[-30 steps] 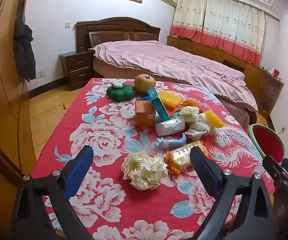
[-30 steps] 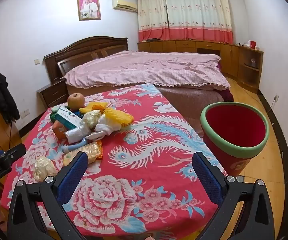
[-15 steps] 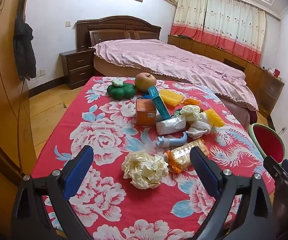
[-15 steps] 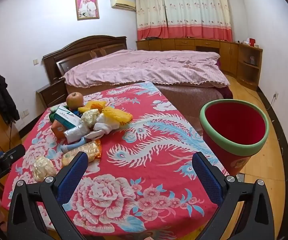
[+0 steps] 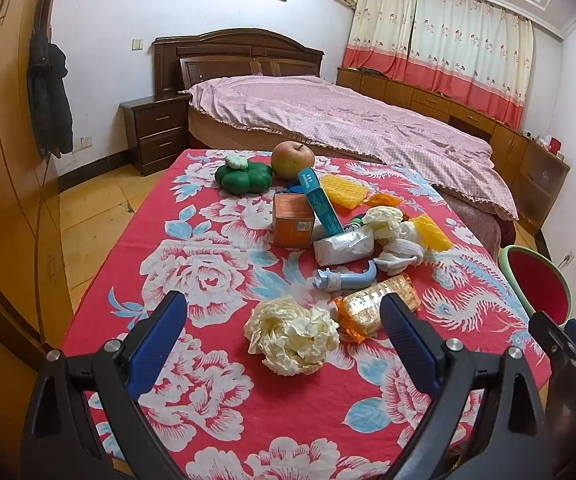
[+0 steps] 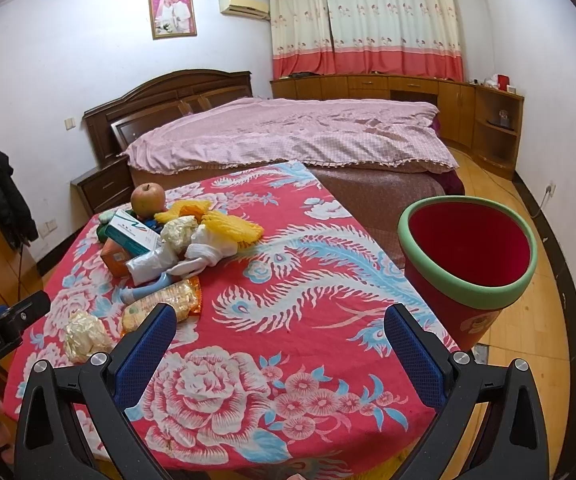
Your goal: Collect trash
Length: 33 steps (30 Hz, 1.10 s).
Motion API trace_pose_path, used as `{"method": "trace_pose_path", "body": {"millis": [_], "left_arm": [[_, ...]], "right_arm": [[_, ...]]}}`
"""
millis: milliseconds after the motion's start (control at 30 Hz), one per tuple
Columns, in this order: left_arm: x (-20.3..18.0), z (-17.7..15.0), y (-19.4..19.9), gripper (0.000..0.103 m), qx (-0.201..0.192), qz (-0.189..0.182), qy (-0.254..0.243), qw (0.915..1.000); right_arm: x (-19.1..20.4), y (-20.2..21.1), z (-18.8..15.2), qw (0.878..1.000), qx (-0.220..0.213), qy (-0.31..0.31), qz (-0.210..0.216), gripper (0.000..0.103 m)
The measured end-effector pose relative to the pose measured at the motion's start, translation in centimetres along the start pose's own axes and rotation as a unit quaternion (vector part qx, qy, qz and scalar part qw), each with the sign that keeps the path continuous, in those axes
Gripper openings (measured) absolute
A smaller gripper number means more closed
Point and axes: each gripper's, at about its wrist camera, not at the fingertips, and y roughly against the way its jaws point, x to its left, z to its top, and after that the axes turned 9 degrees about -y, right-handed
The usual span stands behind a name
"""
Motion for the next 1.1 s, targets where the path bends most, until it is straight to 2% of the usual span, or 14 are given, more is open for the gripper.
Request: {"method": "trace_pose_path", "body": {"millis": [1100], "left_arm": [[0.12, -0.26, -0.14, 0.097, 0.006, 0.002, 0.002, 1.0000]], "right_arm": [[-0.42, -0.31, -0.14, 1.000, 0.016, -0.013, -0.004, 0.103]]}}
